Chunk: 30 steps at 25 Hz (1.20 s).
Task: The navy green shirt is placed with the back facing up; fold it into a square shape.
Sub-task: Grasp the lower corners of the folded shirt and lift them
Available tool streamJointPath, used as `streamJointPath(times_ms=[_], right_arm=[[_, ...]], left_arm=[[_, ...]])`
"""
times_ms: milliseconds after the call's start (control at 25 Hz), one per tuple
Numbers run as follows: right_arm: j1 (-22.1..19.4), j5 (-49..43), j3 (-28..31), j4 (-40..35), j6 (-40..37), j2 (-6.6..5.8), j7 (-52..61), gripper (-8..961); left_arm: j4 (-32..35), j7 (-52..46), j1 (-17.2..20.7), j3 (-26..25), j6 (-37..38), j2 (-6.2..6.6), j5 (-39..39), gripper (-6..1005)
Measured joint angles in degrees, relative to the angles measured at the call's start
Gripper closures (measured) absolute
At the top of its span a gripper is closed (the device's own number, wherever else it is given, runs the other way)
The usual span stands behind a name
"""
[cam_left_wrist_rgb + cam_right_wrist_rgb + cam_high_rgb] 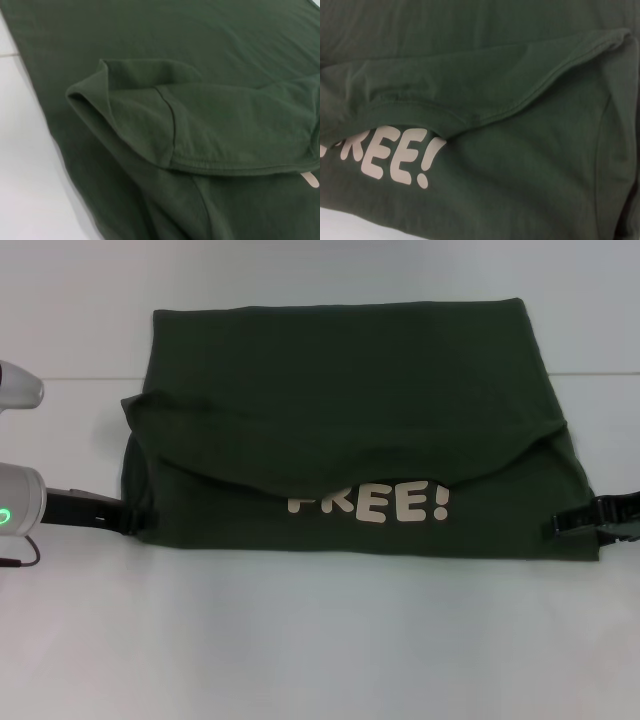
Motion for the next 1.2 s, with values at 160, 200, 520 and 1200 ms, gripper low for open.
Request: streamJointPath(times_ms=[160, 200, 520, 1200], right_arm=[[0.2, -0.05, -0.12, 1.22, 1.71, 0.16, -0.07, 97], [0.23, -0.03, -0.12, 1.36, 1.98, 0.18, -0.07, 100], [0.39, -0.01, -0.3, 2.11, 3.7, 0.54, -0.22, 120], [-0.33, -0.46, -1.11, 0.09, 5.52, 2.23, -0.57, 492]], left_arm=[[0.0, -0.02, -0.02, -0.01, 0.0, -0.01, -0.05, 999], [0.0, -0.02, -0.02, -0.01, 0.0, -0.01, -0.05, 999], [0.0, -0.04, -0.02, 0.0, 0.0, -0.01, -0.16, 999], [0.0, -0.04, -0.45, 0.0, 0.0, 0.06, -0.49, 998]])
